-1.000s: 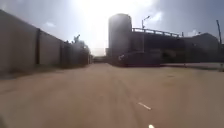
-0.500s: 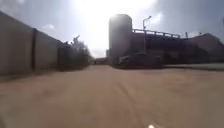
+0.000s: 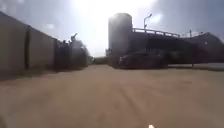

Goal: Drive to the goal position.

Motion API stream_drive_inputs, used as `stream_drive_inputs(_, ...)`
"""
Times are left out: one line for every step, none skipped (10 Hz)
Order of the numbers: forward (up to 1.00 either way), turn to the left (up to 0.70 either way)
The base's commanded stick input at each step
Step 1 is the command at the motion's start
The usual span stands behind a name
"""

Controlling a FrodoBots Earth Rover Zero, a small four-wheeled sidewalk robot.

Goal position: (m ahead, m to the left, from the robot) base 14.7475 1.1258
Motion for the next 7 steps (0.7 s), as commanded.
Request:
stream_drive_inputs(1.0,0.0)
stream_drive_inputs(1.0,0.0)
stream_drive_inputs(1.0,0.0)
stream_drive_inputs(1.0,0.0)
stream_drive_inputs(1.0,0.18)
stream_drive_inputs(1.0,0.09)
stream_drive_inputs(1.0,0.0)
